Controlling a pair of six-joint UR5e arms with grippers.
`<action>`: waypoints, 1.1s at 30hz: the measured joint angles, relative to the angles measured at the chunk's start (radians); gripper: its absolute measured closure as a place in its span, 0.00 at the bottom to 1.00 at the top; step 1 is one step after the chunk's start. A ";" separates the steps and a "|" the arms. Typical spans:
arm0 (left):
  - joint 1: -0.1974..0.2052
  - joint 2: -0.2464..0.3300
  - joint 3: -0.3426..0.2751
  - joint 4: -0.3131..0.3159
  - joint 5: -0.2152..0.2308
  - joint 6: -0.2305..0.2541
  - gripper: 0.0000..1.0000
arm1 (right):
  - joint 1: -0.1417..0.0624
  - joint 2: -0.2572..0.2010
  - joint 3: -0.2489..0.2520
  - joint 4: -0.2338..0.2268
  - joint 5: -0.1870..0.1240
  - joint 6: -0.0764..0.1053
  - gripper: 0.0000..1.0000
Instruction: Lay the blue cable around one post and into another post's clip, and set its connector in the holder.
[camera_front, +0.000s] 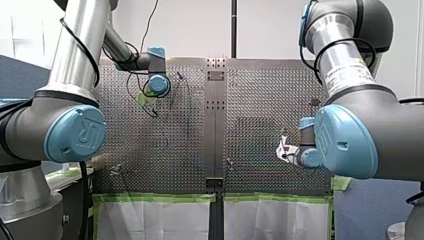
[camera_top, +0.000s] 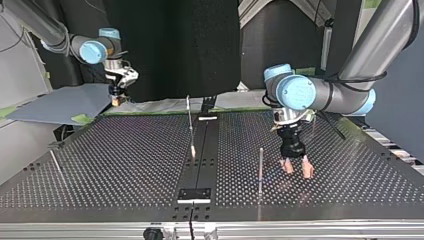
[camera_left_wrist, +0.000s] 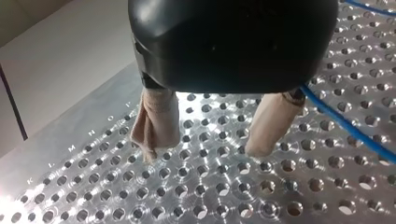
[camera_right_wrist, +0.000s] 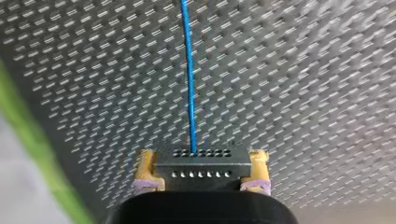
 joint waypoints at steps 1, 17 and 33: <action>0.000 0.000 0.000 0.000 0.001 0.000 0.02 | 0.003 -0.008 -0.008 0.008 0.001 -0.005 1.00; -0.012 0.000 0.000 -0.002 0.011 0.008 0.02 | 0.037 -0.163 -0.116 0.163 0.095 -0.144 1.00; -0.022 0.000 0.000 -0.010 0.012 0.034 0.02 | 0.066 -0.322 -0.135 0.322 0.254 -0.264 1.00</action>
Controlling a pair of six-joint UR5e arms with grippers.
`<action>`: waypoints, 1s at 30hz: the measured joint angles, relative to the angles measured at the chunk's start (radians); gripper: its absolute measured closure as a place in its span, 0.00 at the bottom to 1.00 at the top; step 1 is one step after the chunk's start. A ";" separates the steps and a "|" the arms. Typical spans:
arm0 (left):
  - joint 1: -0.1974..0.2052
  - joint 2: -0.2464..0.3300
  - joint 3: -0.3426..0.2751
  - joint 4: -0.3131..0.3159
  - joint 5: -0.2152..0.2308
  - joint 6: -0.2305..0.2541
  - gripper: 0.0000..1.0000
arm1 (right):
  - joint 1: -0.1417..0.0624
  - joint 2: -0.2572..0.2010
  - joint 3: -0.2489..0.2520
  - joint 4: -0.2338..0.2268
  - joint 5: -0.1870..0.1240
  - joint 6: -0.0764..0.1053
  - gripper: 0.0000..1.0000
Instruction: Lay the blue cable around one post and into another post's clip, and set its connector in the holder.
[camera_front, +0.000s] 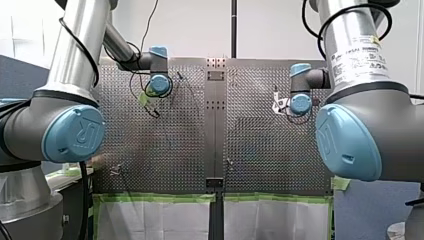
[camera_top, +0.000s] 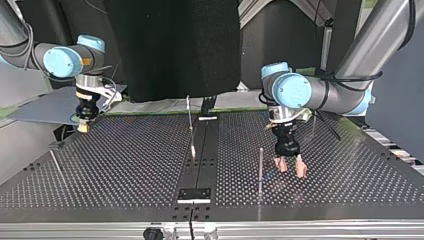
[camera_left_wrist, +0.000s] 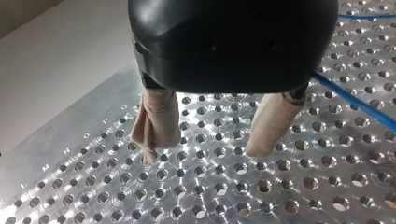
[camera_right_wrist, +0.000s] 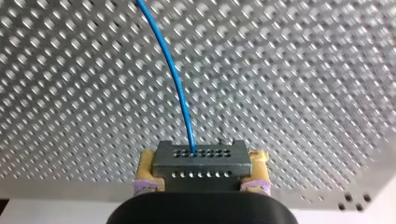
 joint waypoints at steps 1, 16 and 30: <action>0.000 0.000 0.000 0.000 0.000 0.000 0.02 | -0.001 -0.009 0.000 0.009 0.009 0.001 1.00; -0.003 0.000 0.000 0.000 0.000 0.001 0.02 | -0.013 -0.142 -0.006 0.156 0.035 0.012 1.00; -0.007 0.000 0.000 0.002 0.000 0.001 0.02 | -0.042 -0.104 -0.003 0.221 0.036 0.024 1.00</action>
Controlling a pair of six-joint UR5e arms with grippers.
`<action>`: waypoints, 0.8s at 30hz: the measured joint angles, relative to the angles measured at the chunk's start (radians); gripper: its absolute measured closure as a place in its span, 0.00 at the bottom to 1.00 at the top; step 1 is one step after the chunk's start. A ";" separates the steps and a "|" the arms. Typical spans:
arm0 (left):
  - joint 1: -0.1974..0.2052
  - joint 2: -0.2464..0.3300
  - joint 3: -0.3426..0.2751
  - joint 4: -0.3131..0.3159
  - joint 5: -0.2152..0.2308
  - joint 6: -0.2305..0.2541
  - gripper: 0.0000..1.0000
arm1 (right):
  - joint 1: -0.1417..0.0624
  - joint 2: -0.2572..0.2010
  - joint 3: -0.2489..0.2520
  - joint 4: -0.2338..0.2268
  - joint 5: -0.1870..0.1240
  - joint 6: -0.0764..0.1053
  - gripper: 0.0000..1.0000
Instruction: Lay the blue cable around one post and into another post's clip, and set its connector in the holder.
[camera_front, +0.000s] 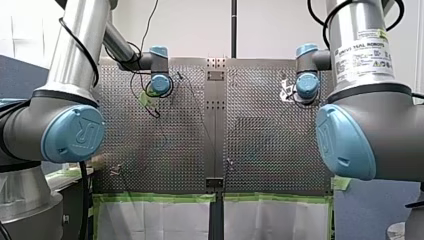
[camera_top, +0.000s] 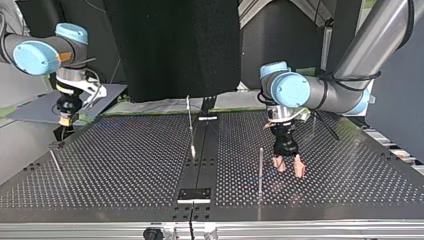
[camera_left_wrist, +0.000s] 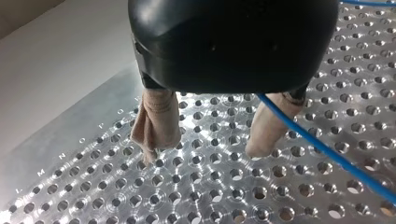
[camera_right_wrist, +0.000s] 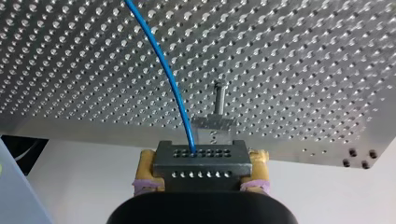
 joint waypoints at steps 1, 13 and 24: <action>0.000 0.000 0.000 0.000 0.000 0.000 0.02 | -0.004 0.002 0.000 -0.005 -0.003 0.002 1.00; -0.003 0.000 0.000 0.001 0.019 -0.001 0.02 | -0.106 0.009 -0.007 -0.051 -0.108 0.010 1.00; -0.007 0.000 0.000 0.010 0.056 -0.039 0.02 | -0.170 0.049 -0.044 -0.039 -0.214 -0.027 1.00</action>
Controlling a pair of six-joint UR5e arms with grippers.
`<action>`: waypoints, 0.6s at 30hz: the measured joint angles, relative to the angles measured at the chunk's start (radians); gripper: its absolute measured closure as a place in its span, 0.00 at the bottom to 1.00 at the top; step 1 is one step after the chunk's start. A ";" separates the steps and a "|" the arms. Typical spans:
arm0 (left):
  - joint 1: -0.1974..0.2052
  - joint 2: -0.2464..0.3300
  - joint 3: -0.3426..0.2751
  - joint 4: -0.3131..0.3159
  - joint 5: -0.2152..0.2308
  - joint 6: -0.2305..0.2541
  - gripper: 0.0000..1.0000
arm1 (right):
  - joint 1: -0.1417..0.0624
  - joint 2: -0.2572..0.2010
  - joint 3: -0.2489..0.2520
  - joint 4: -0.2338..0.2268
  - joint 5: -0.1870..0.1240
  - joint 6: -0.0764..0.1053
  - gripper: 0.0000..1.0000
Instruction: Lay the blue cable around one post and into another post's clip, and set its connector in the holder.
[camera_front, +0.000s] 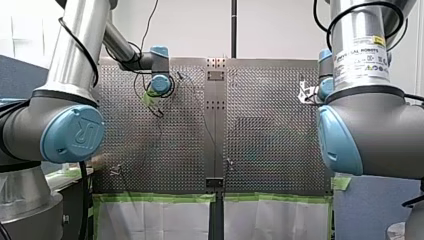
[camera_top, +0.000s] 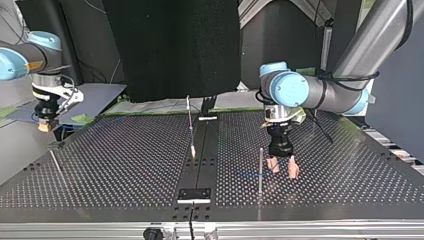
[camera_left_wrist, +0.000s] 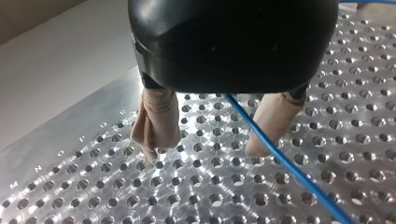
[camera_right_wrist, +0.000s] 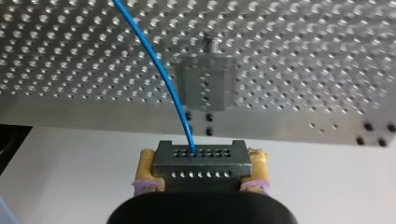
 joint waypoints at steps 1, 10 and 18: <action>0.000 0.000 0.000 0.001 0.001 -0.002 0.02 | -0.002 0.008 -0.008 0.003 -0.009 -0.008 1.00; 0.000 0.000 0.000 0.000 0.003 -0.005 0.02 | -0.020 0.094 -0.073 -0.036 -0.098 -0.012 1.00; -0.004 0.000 0.000 -0.001 0.001 -0.001 0.02 | -0.038 0.110 -0.088 -0.037 -0.180 -0.028 1.00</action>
